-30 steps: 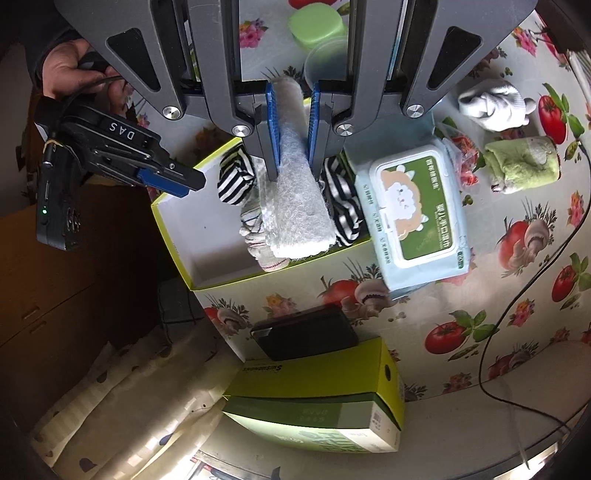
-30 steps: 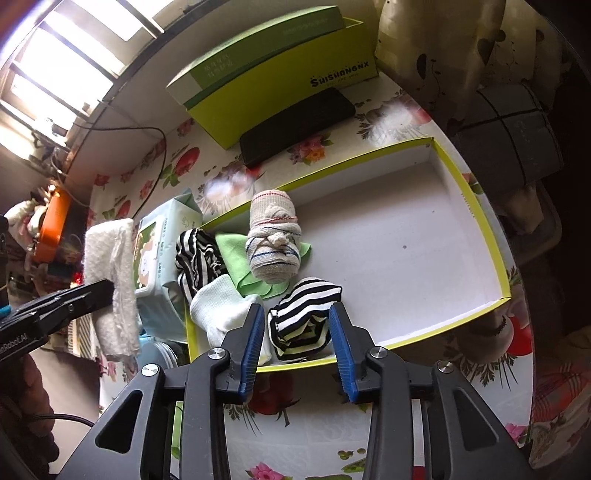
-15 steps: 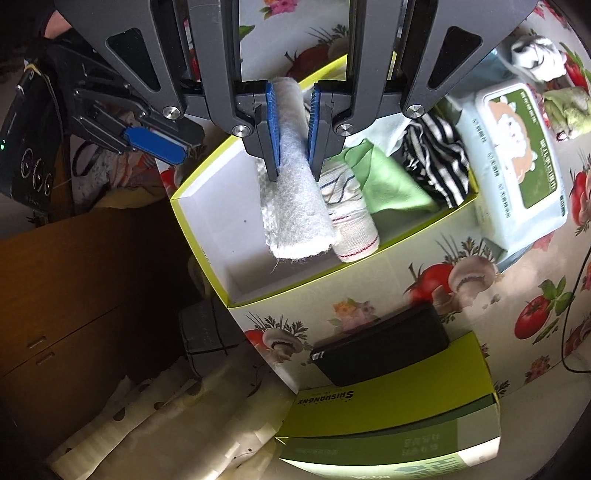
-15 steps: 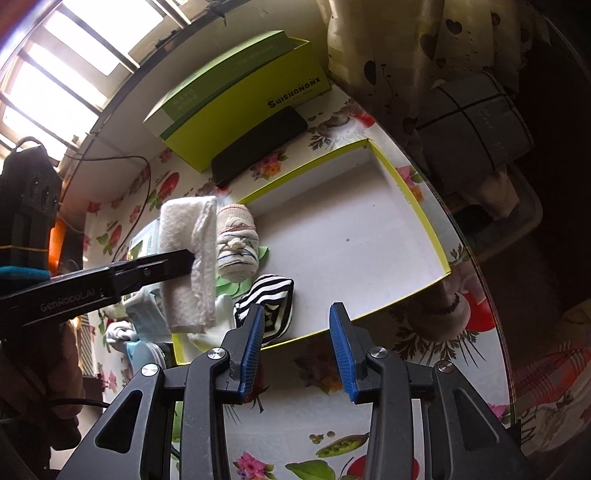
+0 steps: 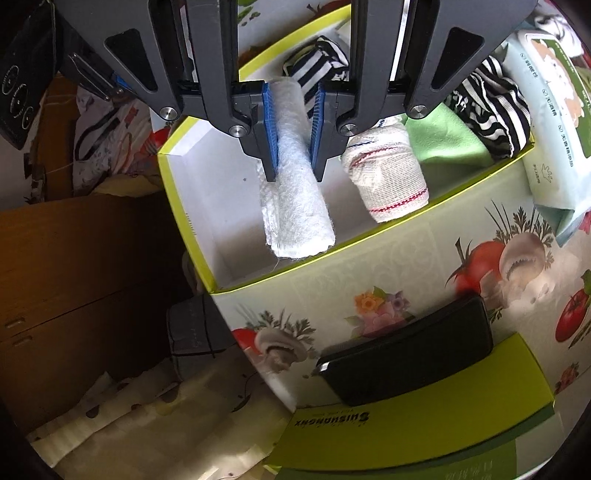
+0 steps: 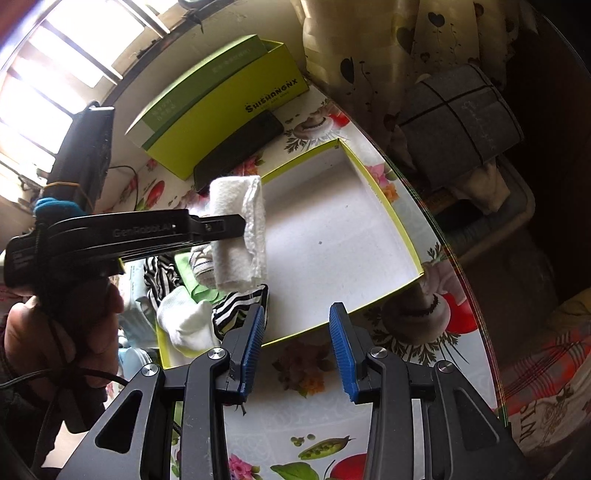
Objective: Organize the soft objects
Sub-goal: 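Lower the white towel into the lid and open the left gripper, then move both grippers back over the pile toward the blue face mask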
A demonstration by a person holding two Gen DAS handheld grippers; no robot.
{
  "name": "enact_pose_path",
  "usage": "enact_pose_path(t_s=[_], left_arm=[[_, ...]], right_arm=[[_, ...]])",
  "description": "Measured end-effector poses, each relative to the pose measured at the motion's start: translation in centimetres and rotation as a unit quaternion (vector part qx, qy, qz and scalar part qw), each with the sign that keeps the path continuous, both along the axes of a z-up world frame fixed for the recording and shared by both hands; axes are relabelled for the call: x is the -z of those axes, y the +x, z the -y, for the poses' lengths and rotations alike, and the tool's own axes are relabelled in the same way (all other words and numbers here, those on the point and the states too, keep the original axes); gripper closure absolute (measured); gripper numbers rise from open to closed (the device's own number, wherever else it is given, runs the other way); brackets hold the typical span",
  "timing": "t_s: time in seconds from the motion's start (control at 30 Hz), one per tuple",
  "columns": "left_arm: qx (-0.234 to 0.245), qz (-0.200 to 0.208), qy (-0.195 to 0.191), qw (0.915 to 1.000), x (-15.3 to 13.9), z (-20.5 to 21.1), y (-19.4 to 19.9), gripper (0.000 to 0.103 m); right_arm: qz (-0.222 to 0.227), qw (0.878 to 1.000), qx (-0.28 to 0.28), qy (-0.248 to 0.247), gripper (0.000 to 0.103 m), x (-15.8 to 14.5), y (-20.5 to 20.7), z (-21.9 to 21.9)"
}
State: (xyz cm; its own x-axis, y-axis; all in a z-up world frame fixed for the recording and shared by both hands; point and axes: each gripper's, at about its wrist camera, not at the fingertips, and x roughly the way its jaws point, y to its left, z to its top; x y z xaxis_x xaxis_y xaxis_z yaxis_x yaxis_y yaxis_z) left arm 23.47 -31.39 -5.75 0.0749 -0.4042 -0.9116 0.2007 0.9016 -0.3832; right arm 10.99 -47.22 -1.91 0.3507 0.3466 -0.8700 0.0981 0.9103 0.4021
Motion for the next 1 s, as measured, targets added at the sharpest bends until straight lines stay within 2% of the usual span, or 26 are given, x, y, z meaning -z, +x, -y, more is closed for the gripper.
enact_pose_path(t_s=[0.07, 0.13, 0.23, 0.4, 0.67, 1.0], left_arm=[[-0.004, -0.003, -0.001, 1.0000, 0.2, -0.3, 0.0, 0.081], [-0.008, -0.004, -0.006, 0.9999, 0.1, -0.6, -0.1, 0.071], [-0.011, -0.001, -0.019, 0.9998, -0.6, -1.1, -0.2, 0.066], [-0.006, 0.009, -0.019, 0.9998, -2.1, -1.8, -0.7, 0.066], [-0.008, 0.039, 0.003, 0.9992, -4.6, -4.0, -2.6, 0.066], [-0.030, 0.073, 0.013, 0.9968, -7.8, -8.3, -6.0, 0.066]], right_arm=[[0.000, 1.000, -0.001, -0.001, 0.067, 0.1, 0.1, -0.1], [-0.001, 1.000, -0.002, -0.002, 0.067, 0.1, 0.2, -0.2], [0.000, 1.000, -0.005, -0.005, 0.067, -0.1, 0.3, -0.5], [0.006, 1.000, -0.009, -0.008, 0.067, -0.8, 0.4, -1.1], [0.022, 0.999, -0.027, -0.017, 0.067, -2.9, 0.4, -2.6], [0.038, 0.996, -0.074, -0.029, 0.067, -5.5, 0.2, -6.5]])
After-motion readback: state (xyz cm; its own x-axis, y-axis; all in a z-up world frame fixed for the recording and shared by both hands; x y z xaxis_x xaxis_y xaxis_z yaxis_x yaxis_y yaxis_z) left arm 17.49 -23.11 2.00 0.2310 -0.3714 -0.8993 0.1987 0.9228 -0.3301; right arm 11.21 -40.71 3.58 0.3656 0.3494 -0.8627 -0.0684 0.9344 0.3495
